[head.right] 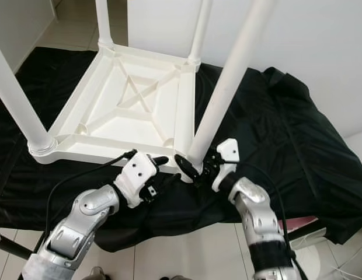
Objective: Building children table
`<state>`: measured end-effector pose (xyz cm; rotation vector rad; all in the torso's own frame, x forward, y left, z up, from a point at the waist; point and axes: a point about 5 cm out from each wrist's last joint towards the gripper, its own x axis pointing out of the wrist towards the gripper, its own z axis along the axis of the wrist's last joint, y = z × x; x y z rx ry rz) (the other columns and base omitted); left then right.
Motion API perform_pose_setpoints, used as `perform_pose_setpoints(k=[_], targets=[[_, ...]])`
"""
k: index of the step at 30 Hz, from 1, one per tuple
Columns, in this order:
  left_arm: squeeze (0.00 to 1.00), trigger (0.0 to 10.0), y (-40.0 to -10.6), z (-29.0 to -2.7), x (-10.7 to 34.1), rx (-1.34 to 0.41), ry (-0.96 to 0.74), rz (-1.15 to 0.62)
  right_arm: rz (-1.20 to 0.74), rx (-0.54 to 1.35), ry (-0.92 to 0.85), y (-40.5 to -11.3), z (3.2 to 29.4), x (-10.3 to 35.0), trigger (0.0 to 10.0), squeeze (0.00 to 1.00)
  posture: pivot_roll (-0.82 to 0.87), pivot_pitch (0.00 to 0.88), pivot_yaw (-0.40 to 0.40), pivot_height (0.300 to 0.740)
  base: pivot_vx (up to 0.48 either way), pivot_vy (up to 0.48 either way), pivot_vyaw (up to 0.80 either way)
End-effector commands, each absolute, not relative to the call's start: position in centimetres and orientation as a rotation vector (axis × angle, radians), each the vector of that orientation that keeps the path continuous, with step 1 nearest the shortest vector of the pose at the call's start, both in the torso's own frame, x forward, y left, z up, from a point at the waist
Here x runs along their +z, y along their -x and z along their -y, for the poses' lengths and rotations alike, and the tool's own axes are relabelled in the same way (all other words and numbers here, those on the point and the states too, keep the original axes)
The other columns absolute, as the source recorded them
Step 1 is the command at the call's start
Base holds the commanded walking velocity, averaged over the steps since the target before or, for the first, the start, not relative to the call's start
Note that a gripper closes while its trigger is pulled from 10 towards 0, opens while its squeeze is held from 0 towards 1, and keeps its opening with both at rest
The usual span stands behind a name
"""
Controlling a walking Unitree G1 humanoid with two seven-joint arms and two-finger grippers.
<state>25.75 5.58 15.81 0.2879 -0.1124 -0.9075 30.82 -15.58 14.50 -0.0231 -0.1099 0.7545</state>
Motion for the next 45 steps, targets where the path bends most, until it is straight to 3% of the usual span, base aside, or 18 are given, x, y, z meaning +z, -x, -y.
perform_pose_setpoints(k=[1,2,3,5,6,7,21,22,24,25,36,45], targets=[[0.00,10.0,-25.9,-5.4,15.6,-0.890,-0.290,0.106,0.085,0.785,0.051,-31.0,15.7,13.9,10.0,0.00,0.06,0.067,-0.140,0.740,0.000,0.000,0.00],[0.00,10.0,-25.9,-5.4,15.6,-0.890,-0.290,0.106,0.085,0.785,0.051,-31.0,15.7,13.9,10.0,0.00,0.06,0.067,-0.140,0.740,0.000,0.000,0.00],[0.00,10.0,-26.0,-5.3,15.6,-0.890,-0.291,0.109,0.078,0.818,0.079,-31.5,15.6,13.7,5.6,0.00,0.06,0.065,-0.140,0.740,0.000,0.000,0.00],[0.00,10.0,-26.0,-5.3,15.6,-0.890,-0.292,0.109,0.076,0.823,0.084,-31.6,15.5,13.7,5.6,0.00,0.06,0.064,-0.141,0.740,0.000,0.000,0.00],[0.00,10.0,-26.0,-5.3,15.6,-0.890,-0.292,0.110,0.075,0.824,0.087,-31.7,15.5,13.7,2.2,0.00,0.06,0.064,-0.141,0.740,0.000,0.000,0.00],[0.00,10.0,-25.9,-5.3,15.6,-0.889,-0.291,0.110,0.075,0.829,0.086,-31.8,15.6,13.6,0.0,0.00,0.06,0.061,-0.145,0.740,0.000,0.000,0.00],[0.00,10.0,-25.8,-5.1,15.6,-0.897,-0.290,0.111,0.062,0.840,0.052,-31.4,15.8,12.9,0.0,0.00,0.06,0.055,-0.146,0.740,0.000,0.000,0.00],[0.00,10.0,-25.8,-5.1,15.5,-0.899,-0.290,0.110,0.064,0.823,0.045,-31.3,15.9,12.8,4.9,0.00,0.06,0.054,-0.145,0.740,0.000,0.000,0.00],[0.00,10.0,-25.8,-5.0,15.5,-0.900,-0.291,0.110,0.069,0.813,0.043,-31.3,15.9,12.8,4.9,0.00,0.06,0.054,-0.145,0.740,0.000,0.000,0.00],[0.00,10.0,-25.7,-5.0,15.5,-0.903,-0.291,0.109,0.072,0.811,0.038,-31.2,15.9,12.7,10.0,0.00,0.06,0.052,-0.146,0.740,0.000,0.000,0.00],[0.00,10.0,-25.4,-4.7,15.1,-0.919,-0.299,0.100,0.027,0.578,0.096,-30.8,15.8,11.4,10.0,0.00,0.07,0.041,-0.155,0.740,0.000,0.000,0.00],[0.00,10.0,-25.0,-4.8,14.7,-0.930,-0.306,0.086,0.124,0.269,-0.012,-28.8,13.3,12.1,10.0,0.00,0.07,0.042,-0.161,0.740,0.000,0.000,0.00]])
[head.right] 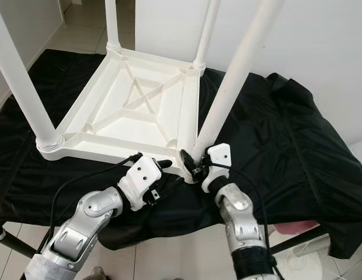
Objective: Building children table
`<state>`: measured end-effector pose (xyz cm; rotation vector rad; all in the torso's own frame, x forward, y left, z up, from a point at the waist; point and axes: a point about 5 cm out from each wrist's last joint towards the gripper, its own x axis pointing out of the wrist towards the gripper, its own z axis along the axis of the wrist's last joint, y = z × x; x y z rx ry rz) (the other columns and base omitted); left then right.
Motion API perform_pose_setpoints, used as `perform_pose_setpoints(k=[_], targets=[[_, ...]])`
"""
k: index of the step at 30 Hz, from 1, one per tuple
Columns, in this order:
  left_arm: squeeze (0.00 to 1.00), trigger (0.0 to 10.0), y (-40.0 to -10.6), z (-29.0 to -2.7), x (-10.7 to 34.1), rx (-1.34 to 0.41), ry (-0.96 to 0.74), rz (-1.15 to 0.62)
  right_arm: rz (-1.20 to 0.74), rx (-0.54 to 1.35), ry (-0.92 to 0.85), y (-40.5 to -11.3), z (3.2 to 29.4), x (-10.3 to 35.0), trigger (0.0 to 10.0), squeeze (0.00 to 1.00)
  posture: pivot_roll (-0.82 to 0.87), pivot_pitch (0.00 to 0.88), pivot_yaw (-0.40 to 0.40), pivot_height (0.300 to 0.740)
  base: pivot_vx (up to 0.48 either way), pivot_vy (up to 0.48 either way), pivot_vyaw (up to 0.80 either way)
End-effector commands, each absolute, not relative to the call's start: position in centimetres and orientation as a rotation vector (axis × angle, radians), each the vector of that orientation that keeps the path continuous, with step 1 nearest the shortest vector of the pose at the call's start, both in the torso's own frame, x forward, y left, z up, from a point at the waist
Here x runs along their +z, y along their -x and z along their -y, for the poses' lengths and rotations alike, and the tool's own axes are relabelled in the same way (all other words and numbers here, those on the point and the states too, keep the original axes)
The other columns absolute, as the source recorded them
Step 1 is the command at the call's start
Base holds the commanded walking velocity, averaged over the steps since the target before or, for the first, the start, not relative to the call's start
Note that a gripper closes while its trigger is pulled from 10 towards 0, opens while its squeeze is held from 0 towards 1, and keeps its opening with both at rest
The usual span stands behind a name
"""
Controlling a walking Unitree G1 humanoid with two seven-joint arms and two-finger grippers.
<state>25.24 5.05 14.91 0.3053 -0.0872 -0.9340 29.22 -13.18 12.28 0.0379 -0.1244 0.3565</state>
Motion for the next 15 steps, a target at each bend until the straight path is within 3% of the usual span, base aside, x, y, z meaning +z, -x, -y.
perform_pose_setpoints(k=[1,6,15], targets=[[0.00,10.0,-25.0,-4.7,14.7,-0.931,-0.305,0.086,0.120,0.205,-0.037,-28.5,12.8,11.9,10.0,0.00,0.07,0.042,-0.162,0.740,0.000,0.000,0.00],[0.00,10.0,-24.9,-4.6,14.7,-0.932,-0.304,0.087,0.105,0.108,-0.072,-28.1,11.9,11.8,10.0,0.00,0.08,0.041,-0.160,0.740,0.000,0.000,0.00],[0.00,10.0,-24.7,-4.8,14.6,-0.937,-0.308,0.082,0.088,0.117,-0.089,-27.4,10.8,12.0,10.0,0.00,0.08,0.041,-0.157,0.740,0.000,0.000,0.00]])
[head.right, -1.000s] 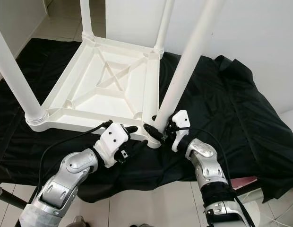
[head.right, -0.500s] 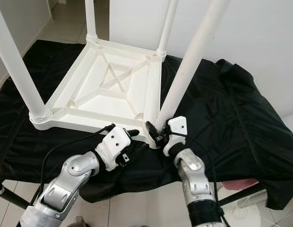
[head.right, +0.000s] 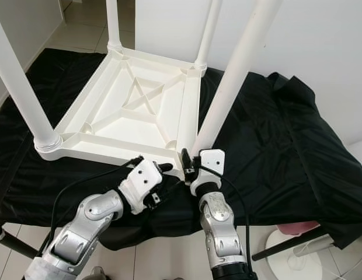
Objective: Building children table
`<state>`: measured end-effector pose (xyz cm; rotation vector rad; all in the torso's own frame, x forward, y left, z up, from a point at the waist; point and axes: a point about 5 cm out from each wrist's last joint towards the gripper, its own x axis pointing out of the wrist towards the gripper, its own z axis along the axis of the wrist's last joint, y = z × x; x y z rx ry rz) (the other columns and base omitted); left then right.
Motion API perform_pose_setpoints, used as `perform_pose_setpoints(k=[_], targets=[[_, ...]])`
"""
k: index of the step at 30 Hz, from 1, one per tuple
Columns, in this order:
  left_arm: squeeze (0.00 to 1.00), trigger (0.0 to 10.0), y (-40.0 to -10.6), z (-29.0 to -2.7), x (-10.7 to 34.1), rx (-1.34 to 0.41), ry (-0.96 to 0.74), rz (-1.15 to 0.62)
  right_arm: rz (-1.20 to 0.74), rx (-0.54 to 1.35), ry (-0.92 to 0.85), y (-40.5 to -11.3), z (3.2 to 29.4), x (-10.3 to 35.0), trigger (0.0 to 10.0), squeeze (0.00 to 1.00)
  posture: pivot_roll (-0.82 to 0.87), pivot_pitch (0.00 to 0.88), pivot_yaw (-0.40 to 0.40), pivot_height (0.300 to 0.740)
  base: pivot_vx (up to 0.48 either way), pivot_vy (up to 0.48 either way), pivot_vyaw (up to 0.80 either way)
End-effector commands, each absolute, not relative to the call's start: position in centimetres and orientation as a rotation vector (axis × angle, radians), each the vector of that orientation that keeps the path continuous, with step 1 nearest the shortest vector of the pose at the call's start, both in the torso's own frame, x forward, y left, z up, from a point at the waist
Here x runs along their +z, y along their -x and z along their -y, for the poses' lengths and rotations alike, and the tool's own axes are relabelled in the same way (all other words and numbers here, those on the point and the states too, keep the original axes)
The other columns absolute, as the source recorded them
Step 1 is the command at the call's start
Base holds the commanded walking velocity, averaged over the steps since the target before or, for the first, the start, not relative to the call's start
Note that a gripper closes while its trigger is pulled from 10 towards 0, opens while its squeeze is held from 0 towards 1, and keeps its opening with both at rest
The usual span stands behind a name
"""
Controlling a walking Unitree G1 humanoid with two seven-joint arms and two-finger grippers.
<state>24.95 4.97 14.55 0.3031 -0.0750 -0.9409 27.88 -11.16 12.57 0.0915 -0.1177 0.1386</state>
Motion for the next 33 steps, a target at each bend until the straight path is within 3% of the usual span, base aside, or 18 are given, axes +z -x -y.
perform_pose_setpoints(k=[1,7,8,9,18,23,24,27,33], targets=[[0.00,10.0,-24.8,-4.8,14.7,-0.936,-0.308,0.082,0.085,0.116,-0.093,-27.4,10.8,12.0,10.0,0.00,0.08,0.041,-0.157,0.740,0.000,0.000,0.00],[0.00,10.0,-24.8,-4.8,14.7,-0.935,-0.309,0.084,0.085,0.130,-0.095,-27.3,10.5,12.0,10.0,0.00,0.08,0.040,-0.157,0.740,0.000,0.000,0.00],[0.00,10.0,-24.7,-4.8,14.7,-0.936,-0.308,0.084,0.090,0.130,-0.092,-27.3,10.6,12.1,10.0,0.79,0.08,0.040,-0.155,0.740,0.000,0.000,0.00],[0.00,10.0,-24.7,-4.8,14.7,-0.936,-0.309,0.083,0.096,0.135,-0.094,-27.3,10.7,12.3,10.0,1.00,0.08,0.039,-0.155,0.740,0.000,0.000,0.00],[0.00,10.0,-24.7,-4.9,14.6,-0.935,-0.310,0.080,0.130,0.237,-0.074,-27.1,12.1,12.9,10.0,1.00,0.08,0.041,-0.155,0.740,0.000,0.000,0.00],[0.00,10.0,-24.9,-4.9,14.8,-0.930,-0.309,0.084,0.154,0.396,-0.079,-26.9,13.3,13.3,10.0,1.00,0.08,0.042,-0.155,0.740,0.000,0.000,0.00],[0.00,10.0,-25.0,-4.9,14.8,-0.929,-0.310,0.085,0.164,0.447,-0.080,-26.9,13.7,13.4,10.0,0.00,0.07,0.041,-0.151,0.740,0.000,0.000,0.00],[0.00,10.0,-25.2,-5.0,14.9,-0.930,-0.317,0.091,0.153,0.588,-0.037,-27.4,14.6,13.3,10.0,0.00,0.07,0.032,-0.141,0.740,0.000,0.000,0.00],[0.00,10.0,-25.6,-5.1,15.2,-0.926,-0.325,0.098,0.122,0.667,0.003,-28.2,15.4,13.2,10.0,0.00,0.07,0.028,-0.127,0.740,0.000,0.000,0.00]])
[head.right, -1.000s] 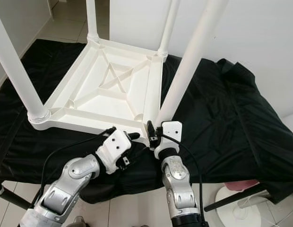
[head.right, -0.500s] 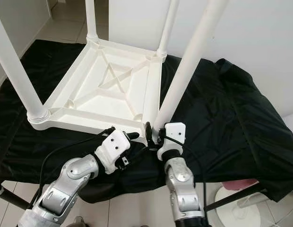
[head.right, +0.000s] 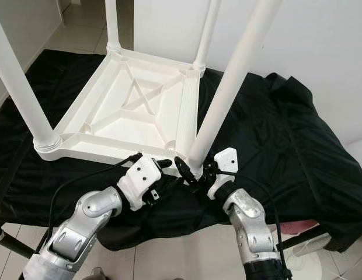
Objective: Building children table
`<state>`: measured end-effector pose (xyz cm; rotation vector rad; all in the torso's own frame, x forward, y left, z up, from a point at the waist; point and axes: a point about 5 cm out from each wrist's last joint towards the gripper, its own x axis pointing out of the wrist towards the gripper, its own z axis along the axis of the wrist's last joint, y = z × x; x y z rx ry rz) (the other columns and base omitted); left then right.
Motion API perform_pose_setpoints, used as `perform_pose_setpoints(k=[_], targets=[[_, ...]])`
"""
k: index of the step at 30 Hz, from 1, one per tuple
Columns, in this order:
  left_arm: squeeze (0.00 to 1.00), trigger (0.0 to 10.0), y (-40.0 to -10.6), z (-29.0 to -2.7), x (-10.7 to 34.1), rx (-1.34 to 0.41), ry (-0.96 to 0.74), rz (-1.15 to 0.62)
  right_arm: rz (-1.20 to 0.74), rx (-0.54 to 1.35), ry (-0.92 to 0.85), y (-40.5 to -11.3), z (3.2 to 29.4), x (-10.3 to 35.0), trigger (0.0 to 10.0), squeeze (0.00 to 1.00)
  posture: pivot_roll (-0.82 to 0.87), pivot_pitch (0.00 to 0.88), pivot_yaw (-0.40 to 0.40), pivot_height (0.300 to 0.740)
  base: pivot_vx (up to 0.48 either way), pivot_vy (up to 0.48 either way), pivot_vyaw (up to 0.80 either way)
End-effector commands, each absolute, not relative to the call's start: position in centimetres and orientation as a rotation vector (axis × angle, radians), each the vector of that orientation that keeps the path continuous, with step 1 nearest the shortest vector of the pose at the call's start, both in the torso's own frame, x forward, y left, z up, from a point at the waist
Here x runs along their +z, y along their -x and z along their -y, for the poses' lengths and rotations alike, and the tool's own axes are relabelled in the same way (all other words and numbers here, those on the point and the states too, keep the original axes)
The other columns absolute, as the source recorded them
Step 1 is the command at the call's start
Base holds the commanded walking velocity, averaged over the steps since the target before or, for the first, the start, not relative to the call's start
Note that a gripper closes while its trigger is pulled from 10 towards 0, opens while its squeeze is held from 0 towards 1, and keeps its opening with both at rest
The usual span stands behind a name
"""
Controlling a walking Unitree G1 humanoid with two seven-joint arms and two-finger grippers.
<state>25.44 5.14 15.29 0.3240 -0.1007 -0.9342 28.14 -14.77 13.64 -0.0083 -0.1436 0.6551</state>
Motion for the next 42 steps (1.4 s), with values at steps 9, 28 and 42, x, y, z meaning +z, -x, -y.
perform_pose_setpoints(k=[9,28,42], targets=[[0.00,10.0,-26.0,-5.1,15.4,-0.926,-0.332,0.102,0.086,0.800,0.124,-30.8,16.2,13.5,10.0,0.00,0.06,0.026,-0.106,0.740,0.000,0.000,0.00],[0.00,10.0,-25.7,-5.1,15.3,-0.923,-0.336,0.102,0.030,0.866,0.133,-33.0,15.2,12.2,2.6,0.00,0.08,0.052,-0.120,0.740,0.000,0.000,0.00],[0.00,10.0,-26.1,-5.3,15.2,-0.863,-0.366,0.120,0.119,0.686,-0.006,-32.1,14.9,12.6,10.0,0.00,0.06,0.064,-0.121,0.740,0.000,0.000,0.00]])
